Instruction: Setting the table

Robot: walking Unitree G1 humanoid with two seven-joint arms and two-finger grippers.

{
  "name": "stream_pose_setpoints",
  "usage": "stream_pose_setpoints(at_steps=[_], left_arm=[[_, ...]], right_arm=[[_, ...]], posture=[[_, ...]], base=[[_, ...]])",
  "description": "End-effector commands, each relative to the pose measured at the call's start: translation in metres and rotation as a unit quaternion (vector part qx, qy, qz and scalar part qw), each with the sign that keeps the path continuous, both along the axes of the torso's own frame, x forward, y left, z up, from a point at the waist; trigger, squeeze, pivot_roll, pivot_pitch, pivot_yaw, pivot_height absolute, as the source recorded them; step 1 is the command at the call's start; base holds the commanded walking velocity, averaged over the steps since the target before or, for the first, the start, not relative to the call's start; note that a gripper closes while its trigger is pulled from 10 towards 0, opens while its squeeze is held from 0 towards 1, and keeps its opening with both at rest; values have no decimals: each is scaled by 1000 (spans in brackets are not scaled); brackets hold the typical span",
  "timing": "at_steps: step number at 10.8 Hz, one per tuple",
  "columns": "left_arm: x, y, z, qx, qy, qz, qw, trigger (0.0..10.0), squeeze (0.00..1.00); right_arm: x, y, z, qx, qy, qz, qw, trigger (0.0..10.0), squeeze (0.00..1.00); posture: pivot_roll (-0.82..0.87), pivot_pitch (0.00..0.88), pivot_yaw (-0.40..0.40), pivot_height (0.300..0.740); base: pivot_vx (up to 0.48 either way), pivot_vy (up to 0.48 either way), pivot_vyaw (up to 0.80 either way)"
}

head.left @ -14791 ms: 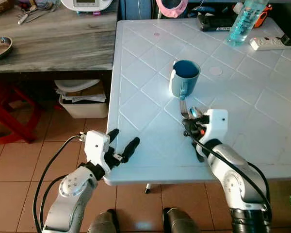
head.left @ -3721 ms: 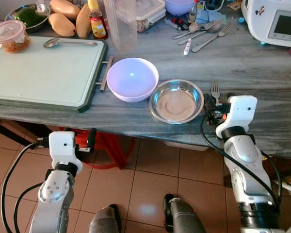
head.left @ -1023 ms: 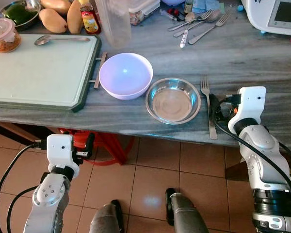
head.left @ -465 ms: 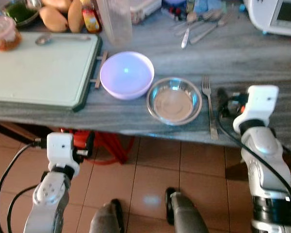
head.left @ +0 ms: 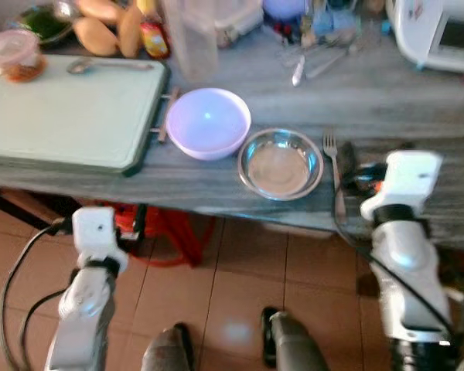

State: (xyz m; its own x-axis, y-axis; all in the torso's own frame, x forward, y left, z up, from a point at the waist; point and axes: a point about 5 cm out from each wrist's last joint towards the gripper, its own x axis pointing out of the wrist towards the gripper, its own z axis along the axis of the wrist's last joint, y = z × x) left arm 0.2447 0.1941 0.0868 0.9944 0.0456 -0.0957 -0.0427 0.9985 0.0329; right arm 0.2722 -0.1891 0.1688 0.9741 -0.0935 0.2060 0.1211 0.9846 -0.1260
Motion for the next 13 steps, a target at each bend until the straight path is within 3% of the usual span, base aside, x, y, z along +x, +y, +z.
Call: stream_pose_setpoints(at_steps=[1, 4, 6, 10, 13], left_arm=[[8, 4, 15, 5, -42, 20, 999, 10000, 0], [11, 3, 16, 6, -51, 18, 999, 10000, 0], [4, 3, 11, 10, -44, 10, 999, 10000, 0], [2, -7, 17, 10, -55, -11, 998, 10000, 0], [3, -16, 15, -1, -57, -19, 998, 10000, 0]], right_arm=[[0, 2, -7, 11, 9, -1, 1000, 10000, 0], [0, -3, -17, 5, 21, -1, 1000, 10000, 0], [-1, -5, -23, 1, 31, 1, 1000, 10000, 0], [-4, -6, -30, 13, 38, -5, 999, 10000, 0], [-10, -16, -43, 6, 61, -59, 996, 10000, 0]], posture=[[-35, 67, 20, 740], [-40, 71, 19, 740], [-33, 88, 21, 740], [-31, 84, 34, 740], [-36, 48, 38, 740]], base=[[-255, 0, 0], [-246, 0, 0], [-242, 0, 0], [0, 0, 0], [0, 0, 0]])
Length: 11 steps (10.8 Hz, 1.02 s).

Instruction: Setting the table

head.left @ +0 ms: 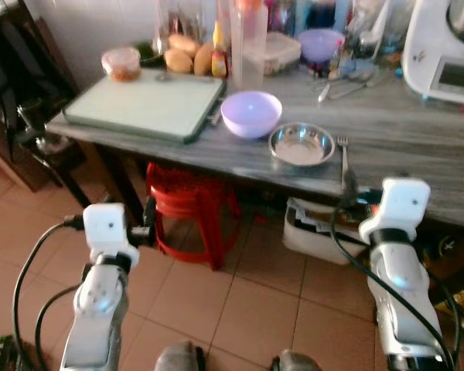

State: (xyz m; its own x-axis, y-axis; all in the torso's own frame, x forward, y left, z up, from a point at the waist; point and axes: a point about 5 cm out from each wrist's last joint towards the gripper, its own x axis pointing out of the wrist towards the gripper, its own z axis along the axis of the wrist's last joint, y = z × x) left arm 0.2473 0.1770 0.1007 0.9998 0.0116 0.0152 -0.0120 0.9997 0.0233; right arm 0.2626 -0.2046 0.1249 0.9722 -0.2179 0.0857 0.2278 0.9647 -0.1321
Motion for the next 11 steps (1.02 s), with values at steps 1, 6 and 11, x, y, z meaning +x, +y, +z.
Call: stream_pose_setpoints(at_steps=[1, 6, 11], left_arm=[[3, -4, 2, -1, -4, -9, 1000, 10000, 0], [6, -25, -8, -20, 14, -49, 999, 10000, 0], [0, -21, -21, -28, 42, -44, 998, 10000, 0]], right_arm=[[0, -1, -3, -5, 9, -15, 1000, 10000, 0], [-5, 14, -18, 49, 27, 27, 998, 10000, 941], [-7, 17, -17, 61, 25, 38, 997, 10000, 0]], posture=[[-37, 56, 32, 740], [-55, 52, 40, 740], [-69, 89, 39, 740]], base=[[0, 0, 0], [0, 0, 0], [-51, 0, 0]])
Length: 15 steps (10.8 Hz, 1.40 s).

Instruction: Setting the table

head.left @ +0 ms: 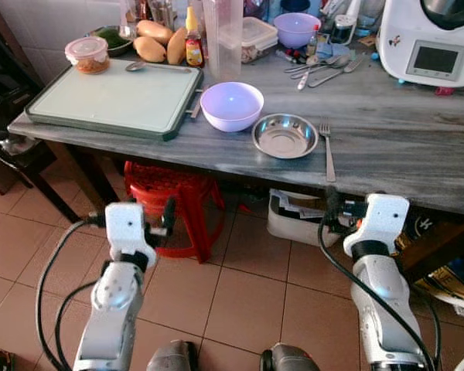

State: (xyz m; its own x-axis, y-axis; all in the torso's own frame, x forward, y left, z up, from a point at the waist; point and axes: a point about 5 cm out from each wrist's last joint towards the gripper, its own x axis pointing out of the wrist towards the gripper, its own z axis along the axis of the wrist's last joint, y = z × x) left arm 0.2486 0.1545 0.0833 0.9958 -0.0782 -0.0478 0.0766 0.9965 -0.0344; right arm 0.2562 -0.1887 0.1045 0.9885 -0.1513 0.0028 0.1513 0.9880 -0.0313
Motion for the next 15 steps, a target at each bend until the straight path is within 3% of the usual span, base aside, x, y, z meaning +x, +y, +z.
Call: stream_pose_setpoints(at_steps=[1, 6, 7, 8, 10, 11, 12, 13, 14, 15], left_arm=[[1, -2, 1, -3, 3, -1, 1000, 10000, 0], [5, 1, 6, -1, -6, -1, 1000, 10000, 0], [6, 1, 6, 0, -7, -2, 1000, 10000, 0], [6, 1, 6, -1, -6, -3, 1000, 10000, 0], [7, 0, 6, 0, -6, -6, 1000, 10000, 0], [7, 0, 6, 1, -7, -6, 1000, 10000, 0], [7, 1, 7, 1, -11, -10, 1000, 10000, 0], [7, 0, 7, 3, -13, -17, 1000, 10000, 0], [7, -2, 9, -1, -16, -24, 1000, 10000, 0], [6, -3, 9, -1, -16, -26, 1000, 10000, 0]], right_arm=[[1, 2, 5, 4, -12, 1, 1000, 10000, 0], [-4, 2, 8, -14, -21, 8, 1000, 10000, 0], [-4, 3, 9, -7, -26, 11, 1000, 10000, 173], [-5, 4, 10, 1, -31, 12, 999, 10000, 1000], [-4, 3, 10, 1, -28, 4, 1000, 10000, 1000], [-4, 5, 11, 4, -32, 7, 999, 10000, 204], [-3, 6, 11, 6, -33, 10, 999, 10000, 0], [-2, 7, 12, 3, -35, 13, 999, 10000, 0], [-1, 9, 13, 16, -40, 16, 999, 3137, 0], [0, 9, 14, 15, -42, 16, 999, 0, 0]], posture=[[-65, 89, 39, 740], [-68, 94, 46, 740], [-68, 94, 46, 740], [-71, 86, 50, 740], [-72, 85, 52, 740], [-69, 85, 52, 740], [-66, 83, 51, 740], [-65, 81, 50, 740], [-62, 80, 50, 740], [-63, 81, 51, 740]], base=[[-289, 0, 0], [-283, 0, 0], [-281, 0, 0], [-277, 0, 0], [-126, 0, 0], [0, 0, 0], [0, 0, 0], [0, 0, 0], [0, 0, 0], [0, 0, 0]])
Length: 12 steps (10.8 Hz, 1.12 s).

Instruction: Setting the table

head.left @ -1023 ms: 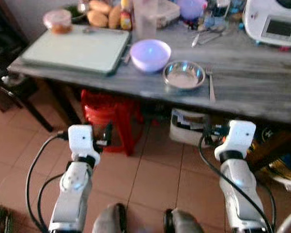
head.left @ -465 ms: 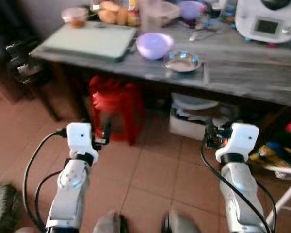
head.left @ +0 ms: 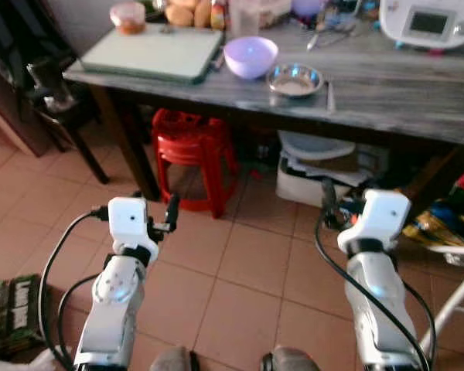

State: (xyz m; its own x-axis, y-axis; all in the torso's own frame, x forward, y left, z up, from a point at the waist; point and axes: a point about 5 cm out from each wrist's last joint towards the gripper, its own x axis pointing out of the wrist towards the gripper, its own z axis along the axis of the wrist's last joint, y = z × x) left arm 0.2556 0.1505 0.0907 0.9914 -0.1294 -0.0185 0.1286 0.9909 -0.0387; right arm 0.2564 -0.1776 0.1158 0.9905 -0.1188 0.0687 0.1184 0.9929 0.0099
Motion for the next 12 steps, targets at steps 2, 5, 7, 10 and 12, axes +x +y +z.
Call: stream_pose_setpoints(at_steps=[2, 5, 7, 10, 12], left_arm=[[0, 2, 2, 3, -3, -3, 1000, 10000, 0], [1, 0, 3, -1, -7, -8, 1000, 10000, 0], [0, -1, 2, -4, -6, -10, 1000, 10000, 0], [0, 0, 2, -4, -6, -8, 1000, 10000, 0], [0, 1, 3, -3, -5, -9, 1000, 10000, 0]], right_arm=[[-1, -2, 1, -6, -1, 2, 1000, 10000, 0], [0, -1, -1, 8, 4, 11, 1000, 10000, 0], [1, 0, 0, 2, 3, 18, 1000, 10000, 0], [1, 2, 0, 2, 3, 27, 1000, 10000, 0], [2, 3, 0, 4, 3, 30, 1000, 10000, 0]], posture=[[-63, 82, 53, 740], [-64, 83, 50, 740], [-64, 84, 44, 740], [-62, 89, 44, 740], [-61, 92, 45, 740]], base=[[0, 0, 0], [0, -336, -267], [0, -360, -697], [0, -383, 0], [0, -433, 0]])
